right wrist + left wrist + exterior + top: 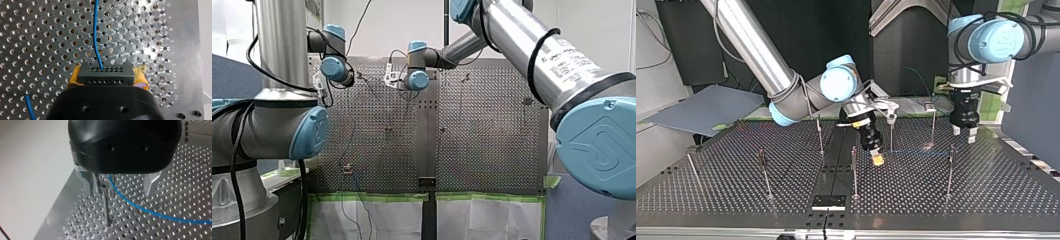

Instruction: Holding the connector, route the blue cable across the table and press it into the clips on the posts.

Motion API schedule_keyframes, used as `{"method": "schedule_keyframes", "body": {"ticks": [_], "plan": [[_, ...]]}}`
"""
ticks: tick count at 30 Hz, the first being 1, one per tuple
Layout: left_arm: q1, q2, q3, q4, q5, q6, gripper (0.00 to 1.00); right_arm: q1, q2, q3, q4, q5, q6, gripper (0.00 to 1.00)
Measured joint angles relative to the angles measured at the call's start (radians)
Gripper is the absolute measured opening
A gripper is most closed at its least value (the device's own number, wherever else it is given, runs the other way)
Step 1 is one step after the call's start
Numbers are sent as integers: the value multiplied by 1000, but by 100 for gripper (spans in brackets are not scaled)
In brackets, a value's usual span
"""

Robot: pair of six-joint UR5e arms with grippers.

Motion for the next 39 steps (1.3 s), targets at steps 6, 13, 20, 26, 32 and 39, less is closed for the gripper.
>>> {"method": "schedule_keyframes", "body": {"ticks": [6,13,20,26,32,39], "plan": [[-10,48,0,-48,0,47,100,0,0,0,0,2,-1,0],[-31,99,0,-105,20,103,100,0,0,0,1,2,-1,0],[-61,103,2,-157,78,121,100,0,1,0,2,3,-1,0],[-87,65,30,-123,84,111,100,0,1,0,2,5,-1,0],[-111,15,80,-72,51,112,100,0,1,0,5,5,-1,0],[-128,-45,125,-17,19,96,100,-1,2,-1,8,4,-1,0]]}}
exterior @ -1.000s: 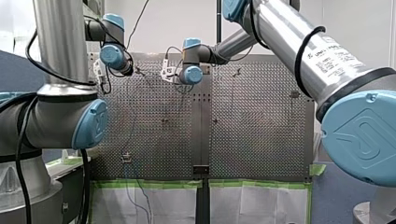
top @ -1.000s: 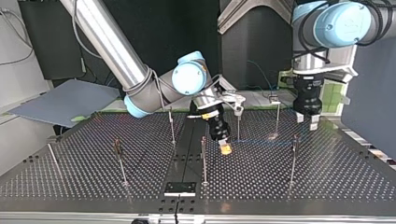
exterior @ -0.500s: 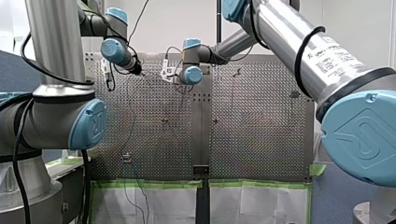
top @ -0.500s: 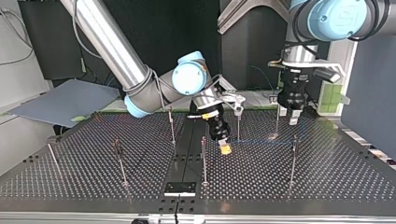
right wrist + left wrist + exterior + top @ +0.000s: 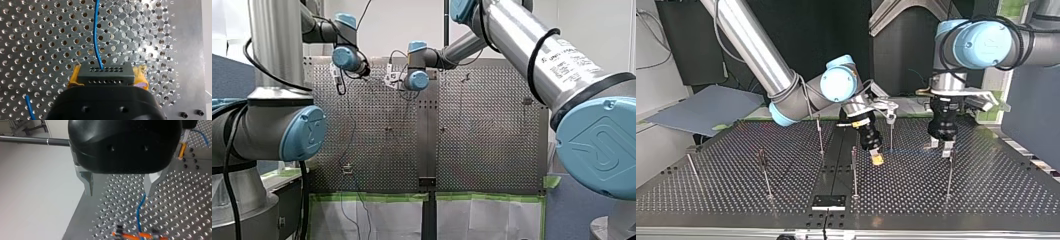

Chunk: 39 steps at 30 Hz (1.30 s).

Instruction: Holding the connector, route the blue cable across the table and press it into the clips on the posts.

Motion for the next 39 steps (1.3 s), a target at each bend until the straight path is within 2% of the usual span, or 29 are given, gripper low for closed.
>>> {"method": "schedule_keyframes", "body": {"ticks": [8,13,21,31,33,34,35,36,37,39], "plan": [[-5,-68,12,31,-15,7,100,-10,0,0,3,-1,0,0],[-6,-87,25,55,-16,6,100,-14,1,1,3,-1,-1,0],[-13,-138,71,69,-18,5,100,-16,1,1,3,-1,-2,0],[-12,-153,94,130,-63,-11,100,-18,1,1,3,-1,-2,0],[-13,-153,94,133,-65,-11,87,-18,2,1,4,-1,-2,0],[-14,-153,94,134,-65,-10,87,-18,1,1,4,-1,-2,0],[-15,-153,94,134,-64,-10,62,-18,1,1,4,-1,-2,0],[-15,-153,94,135,-64,-9,47,-18,2,1,4,-1,-2,0],[-16,-153,94,136,-63,-8,47,-18,2,1,4,-1,-2,0],[-17,-153,94,137,-63,-6,5,-18,1,1,5,-1,-2,0]]}}
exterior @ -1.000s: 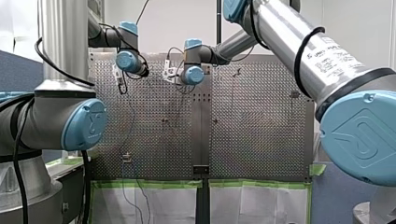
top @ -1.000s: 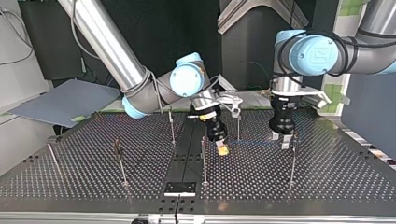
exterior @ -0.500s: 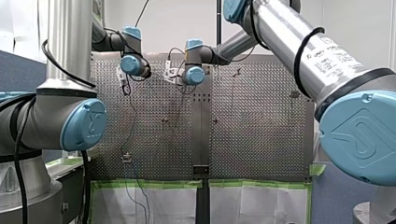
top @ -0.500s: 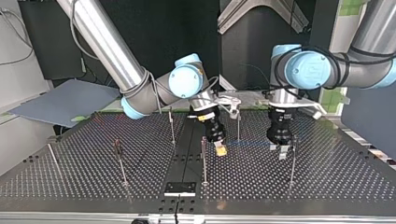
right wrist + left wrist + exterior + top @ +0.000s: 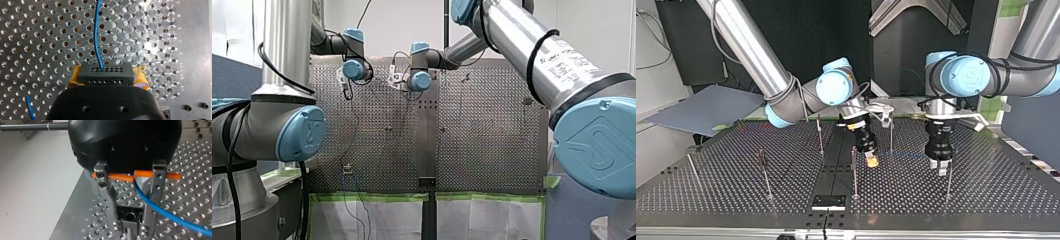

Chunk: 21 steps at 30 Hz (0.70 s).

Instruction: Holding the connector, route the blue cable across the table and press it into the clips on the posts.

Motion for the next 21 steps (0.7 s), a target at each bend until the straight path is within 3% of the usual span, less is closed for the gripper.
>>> {"method": "schedule_keyframes", "body": {"ticks": [2,13,21], "plan": [[-1,0,0,0,-1,-1,0,0,0,0,0,0,0,0],[-5,0,-6,-23,-41,-2,0,-4,0,7,3,1,0,0],[-17,0,-56,-20,-57,11,0,-6,0,32,4,2,-2,0]]}}
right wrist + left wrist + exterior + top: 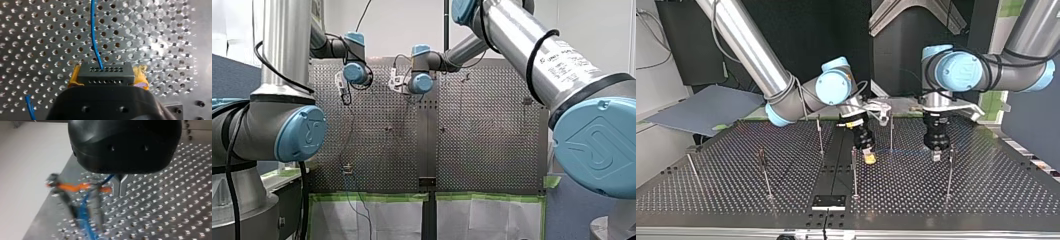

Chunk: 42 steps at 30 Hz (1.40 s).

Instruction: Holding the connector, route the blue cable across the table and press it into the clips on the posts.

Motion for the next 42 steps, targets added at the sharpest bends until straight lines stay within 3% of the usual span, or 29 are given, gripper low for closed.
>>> {"method": "schedule_keyframes", "body": {"ticks": [13,19,32,42], "plan": [[-10,-5,-106,89,7,-1,0,-3,0,80,1,1,-2,0],[-18,-42,-156,127,12,8,0,-3,0,125,23,2,-4,0],[-26,-97,-262,190,14,-5,0,1,0,222,41,4,-29,0],[-35,-173,-279,217,26,0,0,1,0,270,39,3,-39,0]]}}
